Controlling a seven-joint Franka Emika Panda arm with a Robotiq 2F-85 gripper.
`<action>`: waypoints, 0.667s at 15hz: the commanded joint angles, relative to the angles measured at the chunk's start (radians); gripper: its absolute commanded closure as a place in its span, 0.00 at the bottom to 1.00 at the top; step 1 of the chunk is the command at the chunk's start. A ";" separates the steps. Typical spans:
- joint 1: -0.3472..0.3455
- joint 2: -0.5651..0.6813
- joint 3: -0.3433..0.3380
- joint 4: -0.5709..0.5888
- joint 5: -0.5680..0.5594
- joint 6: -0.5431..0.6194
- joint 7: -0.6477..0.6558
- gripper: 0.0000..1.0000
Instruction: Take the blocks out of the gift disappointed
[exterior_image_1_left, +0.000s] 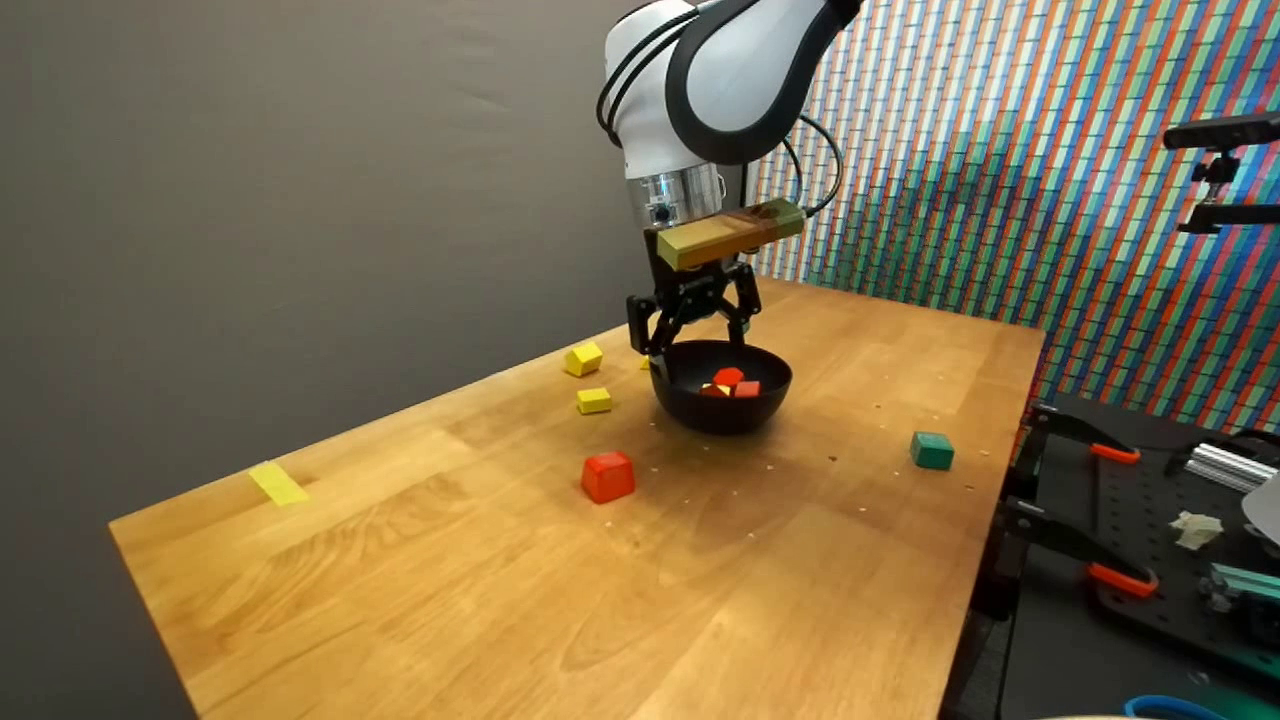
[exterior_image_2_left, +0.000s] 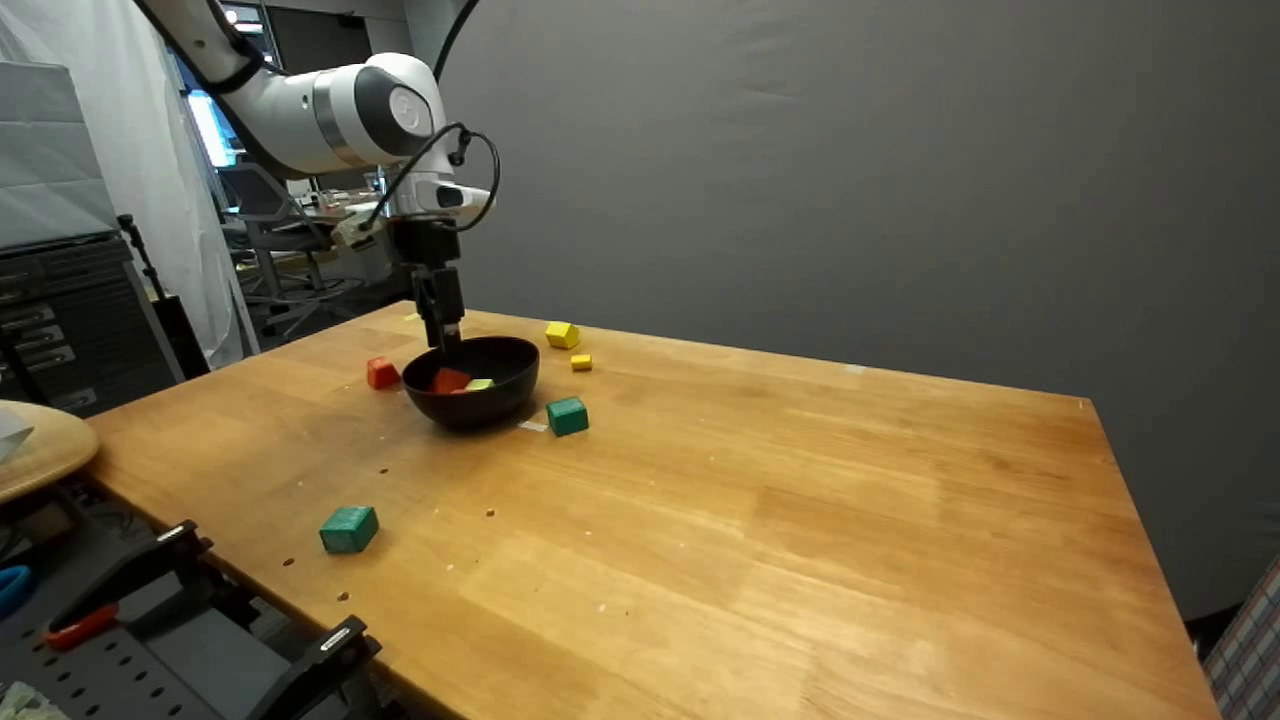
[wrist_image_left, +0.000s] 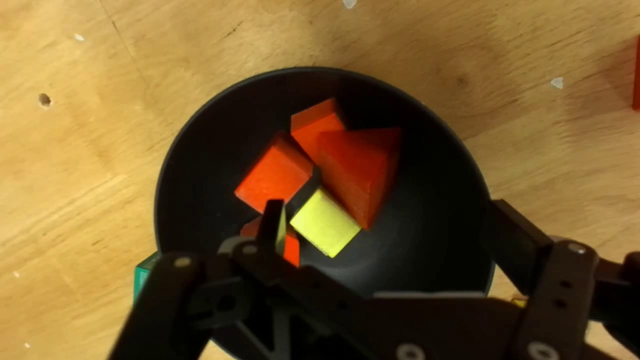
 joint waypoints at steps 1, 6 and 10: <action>-0.014 -0.023 -0.011 -0.042 -0.020 0.048 0.061 0.00; -0.088 -0.034 -0.023 -0.155 0.025 0.145 0.076 0.00; -0.122 -0.007 -0.023 -0.187 0.045 0.260 0.066 0.00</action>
